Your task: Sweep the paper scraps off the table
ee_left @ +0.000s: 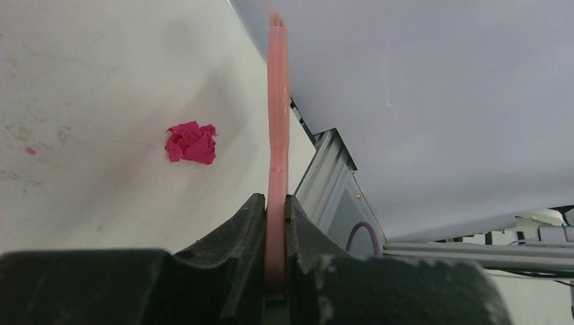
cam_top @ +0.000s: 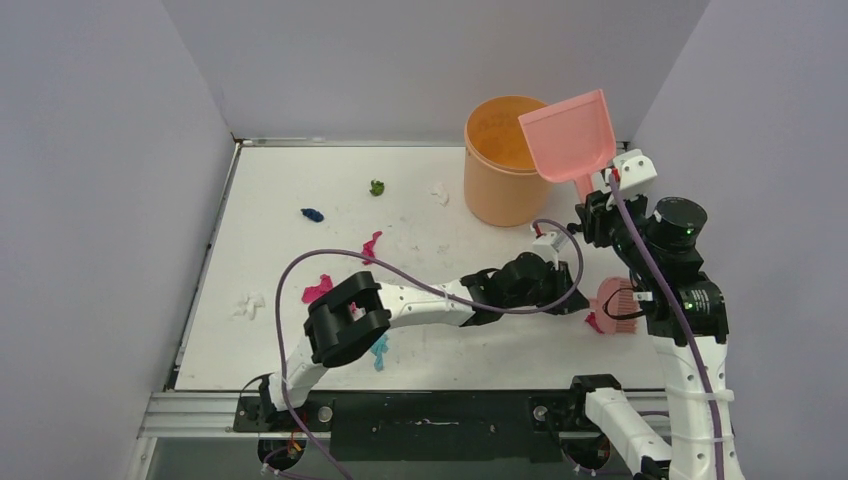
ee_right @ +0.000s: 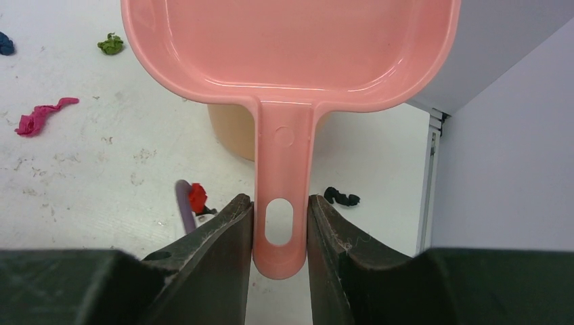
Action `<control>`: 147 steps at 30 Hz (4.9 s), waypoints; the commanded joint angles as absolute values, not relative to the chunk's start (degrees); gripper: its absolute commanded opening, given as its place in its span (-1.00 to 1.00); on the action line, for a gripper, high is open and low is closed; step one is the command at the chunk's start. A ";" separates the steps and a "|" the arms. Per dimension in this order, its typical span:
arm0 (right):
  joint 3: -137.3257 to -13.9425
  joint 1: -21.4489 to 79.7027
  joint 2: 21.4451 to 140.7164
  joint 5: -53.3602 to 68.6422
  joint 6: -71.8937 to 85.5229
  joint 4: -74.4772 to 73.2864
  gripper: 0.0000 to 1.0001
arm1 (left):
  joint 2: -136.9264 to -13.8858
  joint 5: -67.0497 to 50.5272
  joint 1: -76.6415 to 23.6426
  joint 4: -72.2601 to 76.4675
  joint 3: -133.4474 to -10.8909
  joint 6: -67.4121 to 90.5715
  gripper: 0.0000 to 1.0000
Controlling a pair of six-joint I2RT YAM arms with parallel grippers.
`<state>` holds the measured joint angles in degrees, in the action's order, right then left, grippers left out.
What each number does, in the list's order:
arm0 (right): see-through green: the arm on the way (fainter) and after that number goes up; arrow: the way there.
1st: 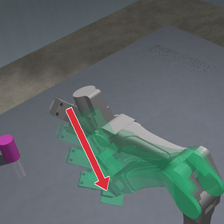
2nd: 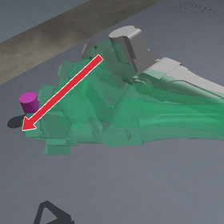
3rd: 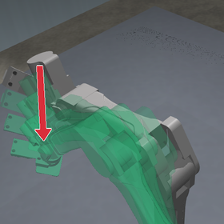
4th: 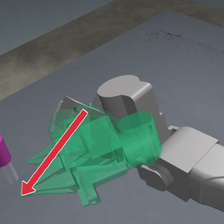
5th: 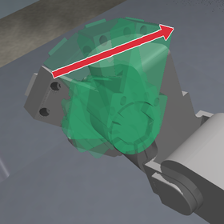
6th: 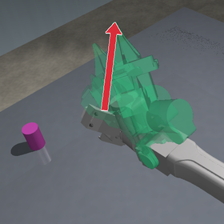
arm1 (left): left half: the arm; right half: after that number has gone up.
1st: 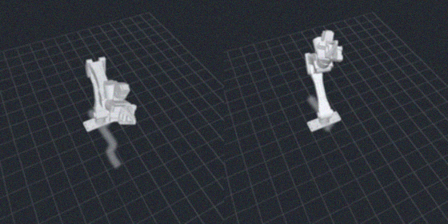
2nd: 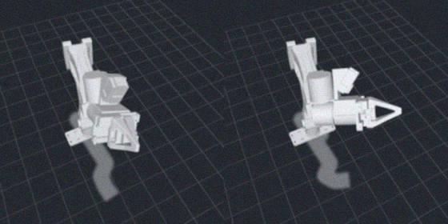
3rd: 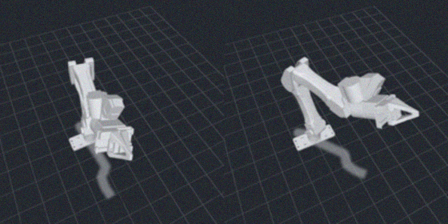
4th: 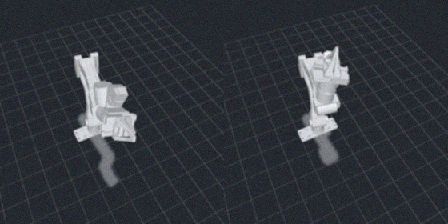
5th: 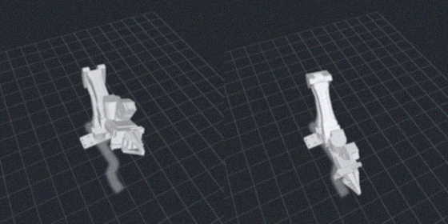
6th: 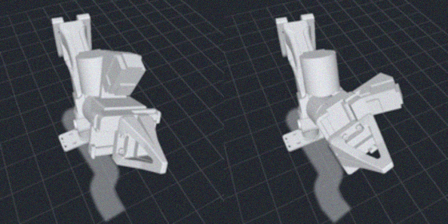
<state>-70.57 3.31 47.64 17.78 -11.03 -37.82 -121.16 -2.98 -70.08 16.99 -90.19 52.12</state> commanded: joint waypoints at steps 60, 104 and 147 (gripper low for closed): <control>-71.87 -2.27 44.25 13.13 -8.70 -36.38 -0.89 | -138.11 12.92 -61.81 43.50 -98.50 77.65 -1.00; -69.54 -3.74 43.32 22.02 -9.63 -40.41 -0.89 | -89.71 13.37 -55.39 15.36 -37.20 88.19 -1.00; -53.11 -3.09 52.93 25.36 -63.74 -75.64 -0.89 | -86.27 21.88 -42.92 -54.62 -93.29 10.71 -1.00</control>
<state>-54.35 -3.40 51.70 24.73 -62.08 -80.09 -84.95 20.25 -43.05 -55.22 -88.09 14.92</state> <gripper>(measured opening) 0.311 0.105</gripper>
